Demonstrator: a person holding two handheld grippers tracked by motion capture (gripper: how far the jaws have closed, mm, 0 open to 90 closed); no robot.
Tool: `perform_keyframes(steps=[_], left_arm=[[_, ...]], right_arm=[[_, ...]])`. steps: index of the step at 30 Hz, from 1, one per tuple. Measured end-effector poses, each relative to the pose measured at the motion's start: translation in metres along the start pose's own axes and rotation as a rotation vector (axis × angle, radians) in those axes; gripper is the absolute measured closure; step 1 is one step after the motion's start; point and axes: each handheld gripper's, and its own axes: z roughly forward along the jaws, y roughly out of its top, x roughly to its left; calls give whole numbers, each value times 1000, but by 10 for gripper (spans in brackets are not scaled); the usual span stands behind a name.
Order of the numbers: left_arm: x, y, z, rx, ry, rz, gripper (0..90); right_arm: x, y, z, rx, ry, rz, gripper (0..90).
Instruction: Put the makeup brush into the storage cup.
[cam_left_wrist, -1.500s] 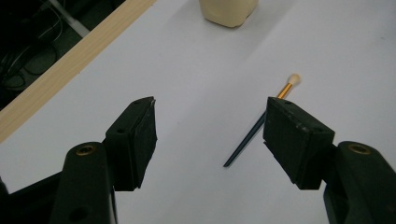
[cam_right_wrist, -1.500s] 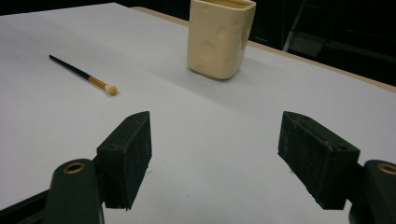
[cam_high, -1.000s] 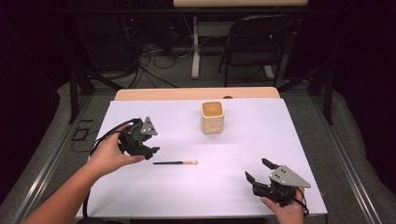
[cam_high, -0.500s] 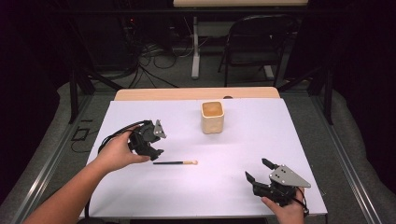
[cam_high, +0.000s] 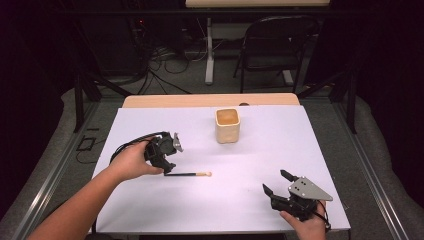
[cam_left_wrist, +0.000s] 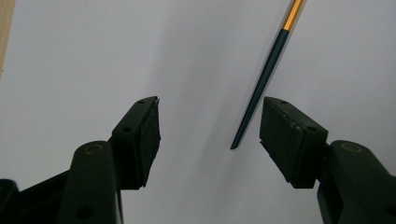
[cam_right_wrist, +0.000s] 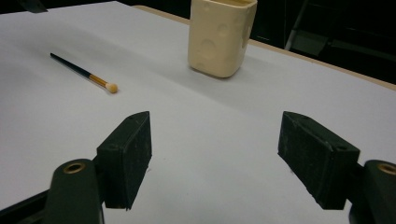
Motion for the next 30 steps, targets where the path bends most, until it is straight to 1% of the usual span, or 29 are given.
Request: perform_keyframes(steps=[1, 2, 4, 5, 6, 8, 9, 11, 12, 13, 14, 15, 16, 18, 19, 20, 23, 24, 26, 28, 29, 30], left_arm=[[0, 0, 0, 0, 0, 0, 383], [0, 1, 3, 17, -5, 13, 386], [0, 2, 6, 34, -12, 27, 393], [0, 3, 7, 38, -18, 25, 399], [1, 4, 9, 46, -23, 32, 405], [1, 4, 10, 47, -29, 31, 423], [1, 5, 13, 58, -43, 42, 434], [2, 6, 16, 68, -58, 50, 457], [2, 6, 16, 68, -58, 50, 467], [2, 6, 18, 78, -70, 63, 489], [2, 6, 18, 78, -70, 63, 500], [3, 6, 19, 88, -78, 70, 500], [4, 6, 22, 105, -104, 71, 533], [5, 6, 24, 110, -110, 76, 536], [5, 5, 25, 117, -105, 78, 536], [6, 6, 26, 132, -122, 78, 545], [7, 5, 30, 156, -131, 73, 563], [7, 5, 31, 160, -137, 81, 564], [7, 6, 34, 153, -133, 93, 564], [6, 7, 35, 151, -142, 104, 570], [6, 7, 35, 151, -142, 104, 570], [6, 7, 36, 159, -155, 108, 570]], right_arm=[[0, 0, 0, 0, 0, 0, 255], [0, 0, 0, 1, 0, -2, 255], [0, 0, 0, 0, 2, -1, 256], [0, 0, 0, 1, 2, -2, 255], [0, 0, 0, 3, 3, -1, 256], [0, 0, 0, 3, 4, -1, 256], [0, 0, 1, 4, 6, -4, 256], [0, 0, 1, 2, 6, -6, 256], [0, 0, 1, 2, 6, -6, 256], [0, 0, 1, 3, 6, -7, 256], [0, 0, 1, 4, 7, -9, 256], [0, 0, 1, 4, 7, -9, 256], [0, -1, 1, 2, 8, -8, 256], [0, 0, 1, 6, 10, -6, 257], [0, 0, 1, 5, 10, -7, 257], [0, 0, 1, 5, 11, -8, 257], [0, -1, 2, 3, 14, -10, 258], [1, -1, 2, 4, 14, -9, 259], [1, -1, 2, 6, 15, -11, 259], [1, -1, 2, 7, 17, -10, 259], [1, -1, 2, 7, 17, -10, 259], [1, -1, 2, 10, 17, -11, 259]])
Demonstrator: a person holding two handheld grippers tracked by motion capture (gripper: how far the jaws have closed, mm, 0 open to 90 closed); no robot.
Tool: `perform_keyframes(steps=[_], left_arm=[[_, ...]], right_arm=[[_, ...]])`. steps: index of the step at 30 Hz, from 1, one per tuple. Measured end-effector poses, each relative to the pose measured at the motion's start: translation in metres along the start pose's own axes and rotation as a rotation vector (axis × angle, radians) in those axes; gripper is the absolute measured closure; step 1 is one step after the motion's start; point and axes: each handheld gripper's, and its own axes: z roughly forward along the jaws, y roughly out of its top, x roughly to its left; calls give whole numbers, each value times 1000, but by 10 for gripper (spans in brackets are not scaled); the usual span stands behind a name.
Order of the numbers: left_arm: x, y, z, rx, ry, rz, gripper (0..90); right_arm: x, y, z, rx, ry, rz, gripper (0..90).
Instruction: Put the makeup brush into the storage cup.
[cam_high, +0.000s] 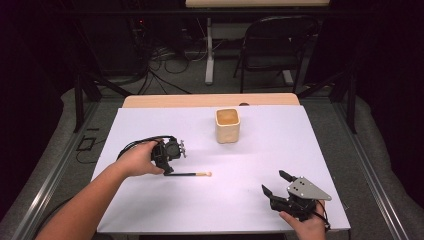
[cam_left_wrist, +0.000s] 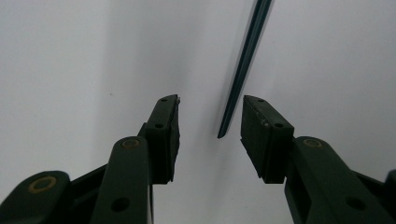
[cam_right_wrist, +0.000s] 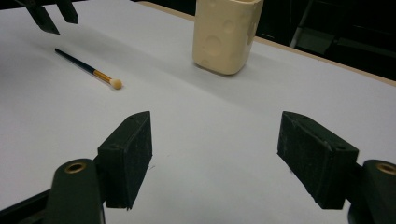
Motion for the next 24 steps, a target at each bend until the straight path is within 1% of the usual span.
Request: perform_keyframes(steps=[1, 2, 4, 5, 6, 10, 12, 14, 15, 17, 20, 21, 24], left_arm=[[-1, 1, 1, 1, 0, 2, 572], [-1, 2, 4, 8, 1, 15, 578], [-2, 3, 4, 14, -1, 15, 580], [-2, 4, 5, 14, -10, 17, 580], [-2, 5, 6, 15, 3, 24, 583], [-3, 7, 8, 18, -5, 32, 593], [-4, 10, 10, 12, 8, 35, 597], [-4, 11, 10, 16, 1, 39, 601], [-5, 12, 10, 9, 10, 41, 601], [-6, 14, 11, 10, 1, 49, 606], [-7, 17, 13, 5, 6, 58, 620], [-7, 19, 13, 14, 5, 66, 622], [-8, 21, 15, 17, -3, 67, 638]], right_arm=[[0, 0, 0, -1, 1, 0, 259], [0, 0, 0, 0, 1, 1, 260], [0, 0, 0, -2, 1, 0, 260], [0, 0, 0, -2, 1, 0, 260], [0, 0, 0, -2, 1, -1, 260], [0, 0, 0, -1, 2, 0, 260], [0, 0, 0, -1, 2, -1, 260], [0, 0, 0, -2, 3, -1, 260], [0, 0, 0, 0, 3, 2, 260], [0, 0, 0, 1, 3, 2, 260], [0, 0, 0, 1, 4, 1, 261], [0, 0, 0, 1, 4, 2, 261], [0, 0, 0, 1, 5, -1, 261]])
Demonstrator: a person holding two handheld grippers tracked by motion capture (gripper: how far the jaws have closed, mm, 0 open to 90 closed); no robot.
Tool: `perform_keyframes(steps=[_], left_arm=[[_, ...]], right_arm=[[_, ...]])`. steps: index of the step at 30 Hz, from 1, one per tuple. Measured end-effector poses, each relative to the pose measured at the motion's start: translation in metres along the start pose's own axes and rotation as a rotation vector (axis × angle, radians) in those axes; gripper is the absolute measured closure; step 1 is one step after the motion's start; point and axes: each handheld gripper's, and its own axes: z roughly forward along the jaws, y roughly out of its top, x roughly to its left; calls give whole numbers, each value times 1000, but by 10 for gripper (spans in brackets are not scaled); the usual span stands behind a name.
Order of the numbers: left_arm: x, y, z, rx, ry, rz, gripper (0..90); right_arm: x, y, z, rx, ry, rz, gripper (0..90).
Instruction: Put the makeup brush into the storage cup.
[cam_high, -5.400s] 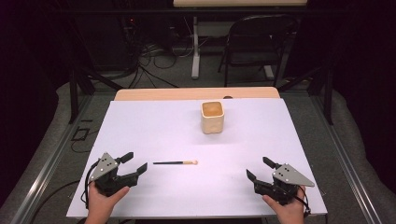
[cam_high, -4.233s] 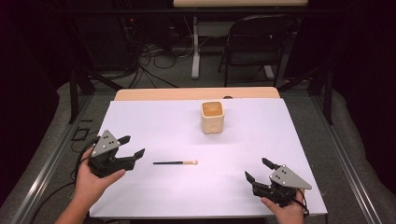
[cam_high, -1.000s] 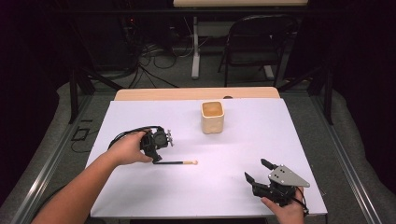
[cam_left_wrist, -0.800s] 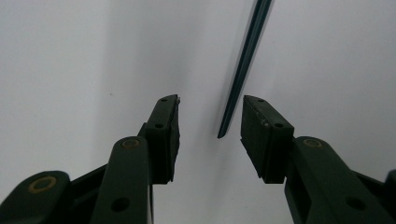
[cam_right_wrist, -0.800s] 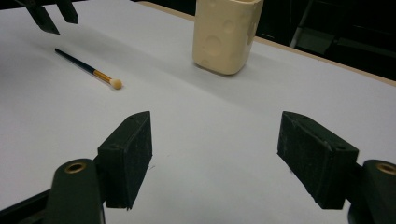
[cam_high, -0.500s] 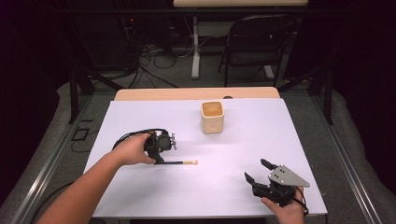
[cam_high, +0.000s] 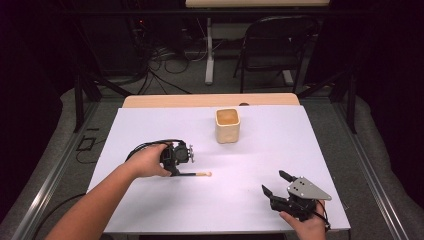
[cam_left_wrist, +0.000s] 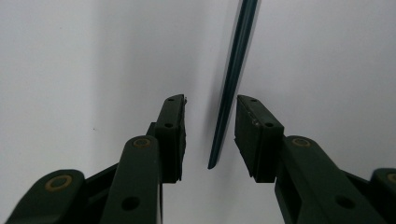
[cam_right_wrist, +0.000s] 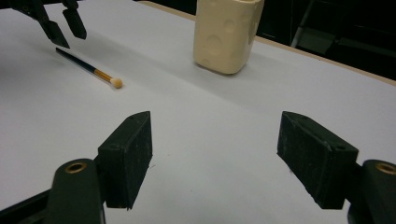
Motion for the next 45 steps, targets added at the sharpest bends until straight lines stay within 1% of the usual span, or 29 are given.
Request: perform_keyframes(steps=[2, 6, 8, 9, 11, 14, 18, 20, 21, 22, 23, 26, 27, 31, 32, 36, 42, 45], left_arm=[[0, 1, 1, 0, 0, 5, 645], [0, 4, 4, 14, -7, 9, 659], [0, 4, 5, 7, -7, 13, 670], [0, 5, 6, 19, -15, 20, 674], [0, 6, 7, 20, -13, 23, 679], [-2, 8, 9, 27, -26, 34, 694], [-3, 9, 11, 21, -28, 36, 716], [-3, 9, 12, 26, -35, 39, 724], [-3, 10, 12, 35, -36, 41, 724], [-4, 10, 13, 30, -35, 44, 732], [-4, 11, 14, 40, -42, 50, 734], [-5, 11, 15, 34, -35, 51, 740], [-5, 12, 15, 41, -33, 61, 743], [-5, 12, 17, 39, -32, 63, 753], [-5, 12, 17, 48, -38, 66, 755], [-6, 13, 18, 50, -30, 68, 764], [-7, 14, 21, 57, -39, 78, 791], [-7, 14, 22, 56, -42, 74, 804]], right_arm=[[0, 0, 0, 3, 1, 1, 261], [0, 0, 0, 3, 2, -1, 261], [0, 0, 0, 4, 1, -1, 261], [0, 0, 0, 5, 1, -1, 261], [-1, 0, 0, 5, 1, 0, 261], [-1, 0, 0, 4, 1, 0, 261], [-1, 0, 0, 3, 0, -1, 261], [-1, 0, 0, 4, 1, -1, 261], [-1, 0, 0, 5, 1, -1, 261], [-1, 0, 0, 2, 0, -1, 261], [-1, 0, 0, 4, 1, -2, 262], [-1, 0, 0, 6, 1, -1, 262], [-1, -1, 0, 6, 0, -1, 262], [-1, -1, 0, 6, 0, -3, 262], [-1, -1, 0, 7, 1, -2, 262], [-1, -1, 0, 6, 1, -2, 262], [-2, -1, 0, 10, 0, -2, 262], [-2, -1, 0, 9, 1, -3, 262]])
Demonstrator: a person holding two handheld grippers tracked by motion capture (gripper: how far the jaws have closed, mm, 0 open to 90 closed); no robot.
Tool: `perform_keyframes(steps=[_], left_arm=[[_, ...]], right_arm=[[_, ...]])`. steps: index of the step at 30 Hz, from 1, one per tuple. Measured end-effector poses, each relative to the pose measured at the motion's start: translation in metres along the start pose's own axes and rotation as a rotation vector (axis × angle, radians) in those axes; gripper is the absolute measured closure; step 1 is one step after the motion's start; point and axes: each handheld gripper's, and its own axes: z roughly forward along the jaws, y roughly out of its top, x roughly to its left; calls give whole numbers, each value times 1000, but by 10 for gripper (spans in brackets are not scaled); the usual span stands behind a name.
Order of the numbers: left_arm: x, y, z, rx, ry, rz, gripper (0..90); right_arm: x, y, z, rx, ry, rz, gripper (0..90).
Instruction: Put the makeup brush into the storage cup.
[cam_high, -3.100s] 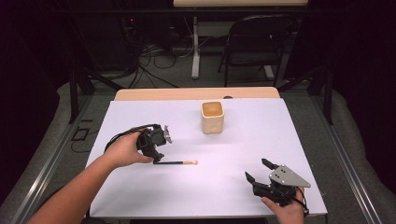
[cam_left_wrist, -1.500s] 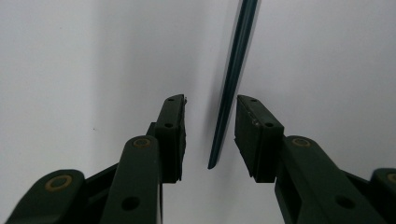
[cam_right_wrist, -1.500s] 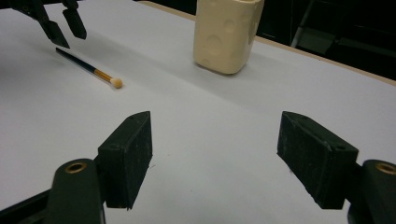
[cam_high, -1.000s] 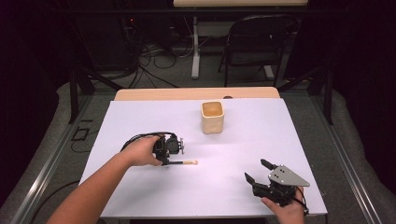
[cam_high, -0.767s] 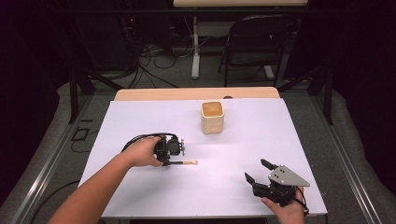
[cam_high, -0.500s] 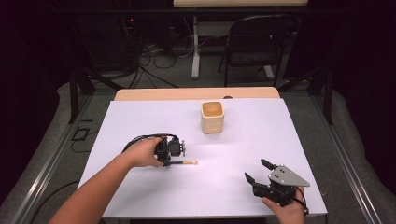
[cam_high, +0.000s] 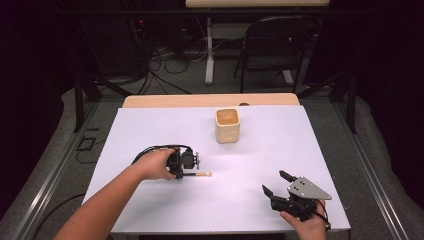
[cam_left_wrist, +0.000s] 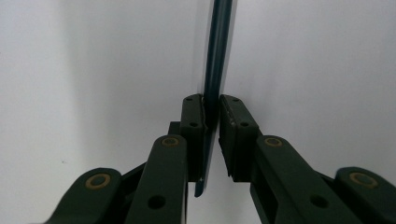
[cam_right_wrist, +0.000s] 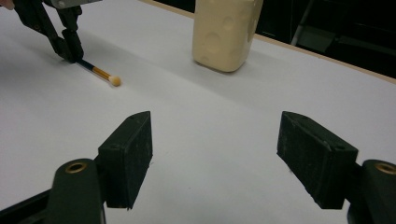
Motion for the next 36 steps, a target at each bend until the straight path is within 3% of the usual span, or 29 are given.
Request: perform_keyframes(steps=[21, 27, 28, 32, 35, 36], left_arm=[[-2, 0, 0, 2, 6, 9, 838], [1, -2, -9, -23, -15, -23, 839], [1, -3, -11, -34, 3, -32, 839], [2, -8, -22, -78, -16, -67, 840], [1, -9, -25, -100, 2, -77, 840], [3, -10, -27, -99, -31, -78, 840]], right_arm=[[0, 0, 0, 1, -1, 3, 263], [0, 0, 1, 1, -2, 1, 263], [0, 0, 1, -1, -2, 2, 263], [0, 0, 1, 4, -1, 4, 263], [0, -1, 2, -4, 0, 4, 263], [0, -1, 2, 0, 1, 4, 263]])
